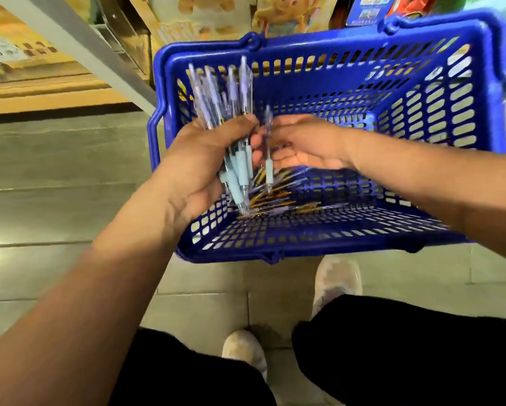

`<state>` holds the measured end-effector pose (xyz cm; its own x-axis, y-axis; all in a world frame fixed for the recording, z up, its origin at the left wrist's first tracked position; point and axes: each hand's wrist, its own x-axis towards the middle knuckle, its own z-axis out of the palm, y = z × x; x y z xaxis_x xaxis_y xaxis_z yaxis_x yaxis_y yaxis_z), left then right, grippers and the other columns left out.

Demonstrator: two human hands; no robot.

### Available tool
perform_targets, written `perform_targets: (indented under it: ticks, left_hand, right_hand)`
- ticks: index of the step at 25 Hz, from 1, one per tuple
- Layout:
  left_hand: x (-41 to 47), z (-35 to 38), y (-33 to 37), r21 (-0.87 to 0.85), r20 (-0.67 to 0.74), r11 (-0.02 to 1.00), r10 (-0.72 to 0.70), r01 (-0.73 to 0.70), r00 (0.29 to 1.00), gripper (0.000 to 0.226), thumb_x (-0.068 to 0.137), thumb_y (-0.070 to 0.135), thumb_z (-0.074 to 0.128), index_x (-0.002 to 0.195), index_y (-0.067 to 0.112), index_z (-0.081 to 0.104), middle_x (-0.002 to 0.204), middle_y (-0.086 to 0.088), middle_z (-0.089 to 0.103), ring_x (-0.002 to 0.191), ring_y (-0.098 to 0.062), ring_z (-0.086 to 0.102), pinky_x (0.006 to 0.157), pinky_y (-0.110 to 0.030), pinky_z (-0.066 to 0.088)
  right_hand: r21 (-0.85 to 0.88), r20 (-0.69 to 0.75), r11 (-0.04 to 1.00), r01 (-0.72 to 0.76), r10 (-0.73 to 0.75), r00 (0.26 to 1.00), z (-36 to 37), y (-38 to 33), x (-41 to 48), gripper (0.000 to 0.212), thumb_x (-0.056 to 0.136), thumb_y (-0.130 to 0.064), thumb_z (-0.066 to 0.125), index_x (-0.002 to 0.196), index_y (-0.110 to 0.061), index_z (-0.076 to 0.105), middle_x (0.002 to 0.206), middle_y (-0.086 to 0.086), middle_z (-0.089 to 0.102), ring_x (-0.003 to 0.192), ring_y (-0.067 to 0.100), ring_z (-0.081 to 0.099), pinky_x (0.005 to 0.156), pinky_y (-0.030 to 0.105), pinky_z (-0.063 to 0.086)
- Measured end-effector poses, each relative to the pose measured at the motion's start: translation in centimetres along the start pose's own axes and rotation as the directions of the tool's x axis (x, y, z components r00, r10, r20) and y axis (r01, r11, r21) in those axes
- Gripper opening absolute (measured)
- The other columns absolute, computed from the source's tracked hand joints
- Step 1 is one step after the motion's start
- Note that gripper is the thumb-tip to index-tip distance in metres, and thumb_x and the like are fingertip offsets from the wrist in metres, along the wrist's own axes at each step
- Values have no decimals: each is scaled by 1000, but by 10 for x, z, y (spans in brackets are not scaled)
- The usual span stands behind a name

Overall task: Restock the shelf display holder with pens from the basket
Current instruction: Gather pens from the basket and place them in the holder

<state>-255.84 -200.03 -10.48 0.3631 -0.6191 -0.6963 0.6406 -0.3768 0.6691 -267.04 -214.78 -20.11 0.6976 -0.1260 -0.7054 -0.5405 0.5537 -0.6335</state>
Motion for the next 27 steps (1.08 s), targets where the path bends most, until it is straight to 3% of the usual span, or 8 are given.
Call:
perform_targets:
  ticks: [2,6,10,12,17,21,24,27]
  left_hand:
    - [-31,4,-12,-50,50,998,-43,45,998,7,97,9,63,94,8,70,74,-5,67,63,-14,65,63,-28,59]
    - [-98,13,-19,-156,54,975,-153,159,987,18,100,13,59,97,10,76,82,-4,75,73,-18,73,69,-35,61]
    - [-171,26,19,-204,55,953,-218,225,974,37,100,16,60,133,-2,61,126,-24,67,116,-39,66,92,-48,58]
    - [-216,36,57,-160,42,962,-216,220,975,45,98,16,62,138,-2,56,125,-23,67,110,-35,67,85,-41,61]
    - [-346,71,169,-91,129,983,-146,159,981,40,99,10,56,136,-6,56,95,-11,78,80,-20,76,68,-32,60]
    - [-467,97,260,-83,132,994,-65,76,989,37,100,10,58,134,-4,59,111,-17,73,90,-24,73,83,-40,60]
    - [-540,109,306,-41,136,999,34,-28,990,25,98,11,63,123,6,68,105,-9,76,90,-21,74,89,-42,58]
    - [-595,123,339,23,185,993,111,-117,976,20,96,14,67,115,13,72,105,-4,78,93,-17,74,96,-43,57]
  right_hand:
    - [38,9,999,-6,5,1000,16,-7,-45,15,100,-7,53,111,-12,62,115,22,70,101,36,71,94,47,57]
    - [140,-29,990,-11,15,999,63,-22,-141,15,103,-19,55,106,-8,64,98,16,74,89,31,75,75,44,62]
    - [24,-149,997,78,-73,986,111,-59,-227,20,103,-15,55,114,-2,64,104,18,71,98,35,72,85,50,61]
    - [37,-186,994,106,-98,978,139,-90,-273,17,100,-13,59,112,-1,65,109,20,71,101,36,71,91,51,58]
    - [125,-247,985,118,-84,965,212,-188,-401,9,96,-16,67,104,-13,65,99,8,76,89,28,76,77,34,62]
    - [119,-341,979,164,-115,933,280,-269,-520,9,94,-22,70,101,-18,66,92,-1,75,82,18,73,70,27,60]
    - [76,-426,960,268,-212,880,315,-305,-597,3,95,-18,69,96,-16,69,81,-4,74,73,14,70,67,24,59]
    - [34,-459,937,346,-293,838,336,-331,-657,11,92,-16,71,102,-10,70,81,-1,76,71,10,71,64,21,57]
